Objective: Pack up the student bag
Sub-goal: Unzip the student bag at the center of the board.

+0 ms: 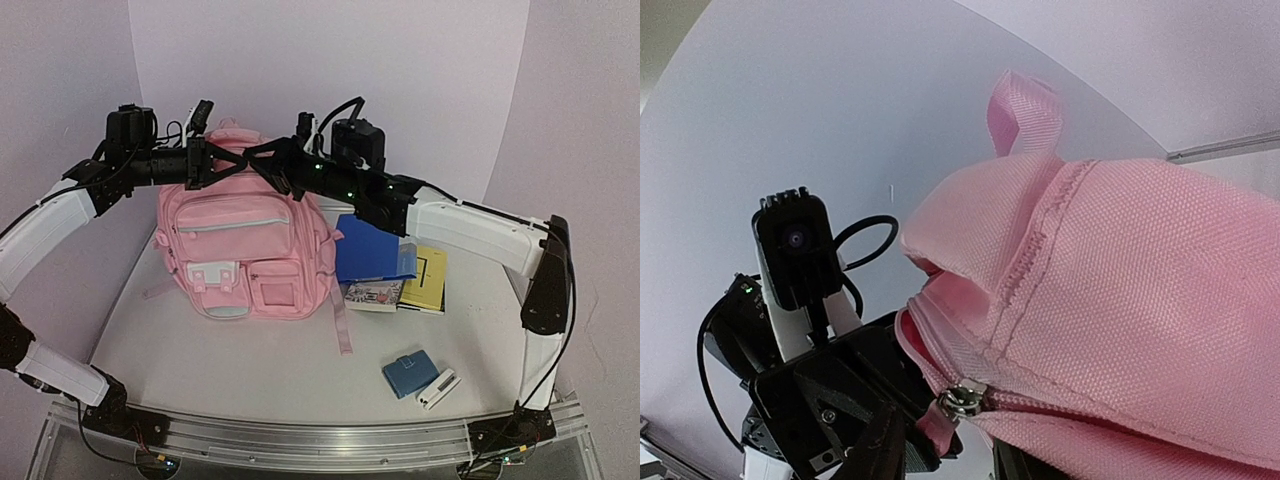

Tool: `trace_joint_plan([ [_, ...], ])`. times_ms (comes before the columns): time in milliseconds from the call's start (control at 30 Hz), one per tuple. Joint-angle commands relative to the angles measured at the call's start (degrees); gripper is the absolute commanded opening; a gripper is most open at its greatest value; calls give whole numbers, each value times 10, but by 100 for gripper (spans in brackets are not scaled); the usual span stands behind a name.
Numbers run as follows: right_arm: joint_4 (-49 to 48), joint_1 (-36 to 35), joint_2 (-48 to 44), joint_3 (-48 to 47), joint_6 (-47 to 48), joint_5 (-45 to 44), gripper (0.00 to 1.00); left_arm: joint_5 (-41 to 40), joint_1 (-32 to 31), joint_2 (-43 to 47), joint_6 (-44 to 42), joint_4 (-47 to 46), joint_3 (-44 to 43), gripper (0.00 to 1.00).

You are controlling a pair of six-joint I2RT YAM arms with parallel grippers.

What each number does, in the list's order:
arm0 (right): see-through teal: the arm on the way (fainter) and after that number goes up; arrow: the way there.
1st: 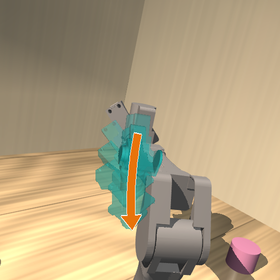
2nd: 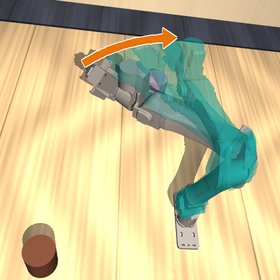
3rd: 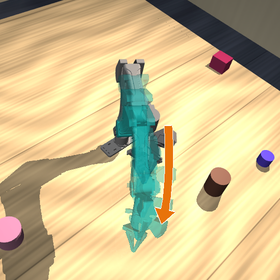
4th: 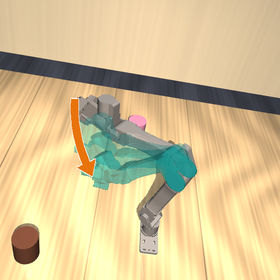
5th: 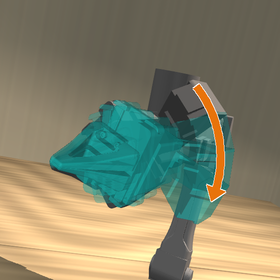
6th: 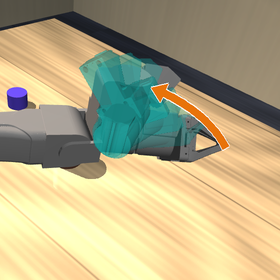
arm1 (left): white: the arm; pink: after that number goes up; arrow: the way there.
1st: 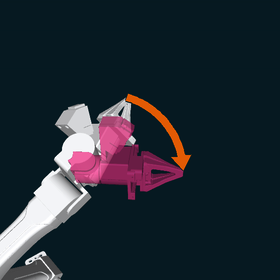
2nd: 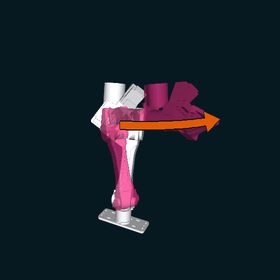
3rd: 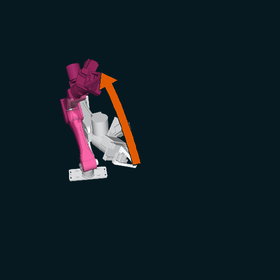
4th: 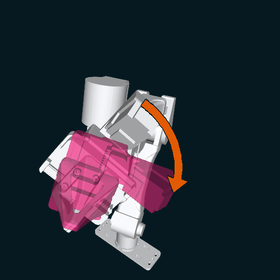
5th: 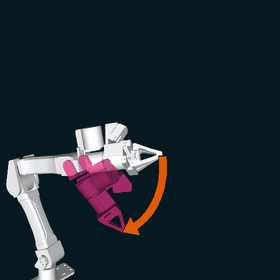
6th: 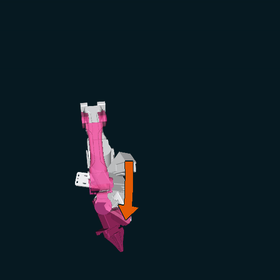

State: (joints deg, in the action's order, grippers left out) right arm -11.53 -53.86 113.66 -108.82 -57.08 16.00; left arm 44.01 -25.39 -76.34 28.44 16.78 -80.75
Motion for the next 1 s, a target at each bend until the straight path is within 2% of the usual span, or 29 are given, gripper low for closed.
trace_joint_plan([
  [0, -54, 5, 17, -39, -12, 10, 26, 49, -8, 13, -29, 23, -11, 0],
  [200, -61, 6, 7, -26, -16, -8, 7, 39, -8, 15, -58, 52, -21, 1],
  [300, -72, 6, -11, -7, -16, -25, 0, 11, -8, 21, -88, 90, -36, 10],
  [400, -77, 7, -31, 17, -14, -40, 0, -28, -8, 32, -124, 129, -55, 22],
  [500, -78, 10, -50, 41, -14, -51, 0, -64, -8, 43, -161, 168, -78, 47],
  [600, -78, 13, -67, 65, -14, -53, 0, -116, -8, 55, -204, 199, -99, 60],
  [767, -77, 19, -83, 97, -15, -49, 0, -215, -8, 68, -261, 232, -120, 67],
  [967, -73, 20, -93, 119, -13, -40, 0, -337, -8, 65, -324, 229, -110, 74],
])
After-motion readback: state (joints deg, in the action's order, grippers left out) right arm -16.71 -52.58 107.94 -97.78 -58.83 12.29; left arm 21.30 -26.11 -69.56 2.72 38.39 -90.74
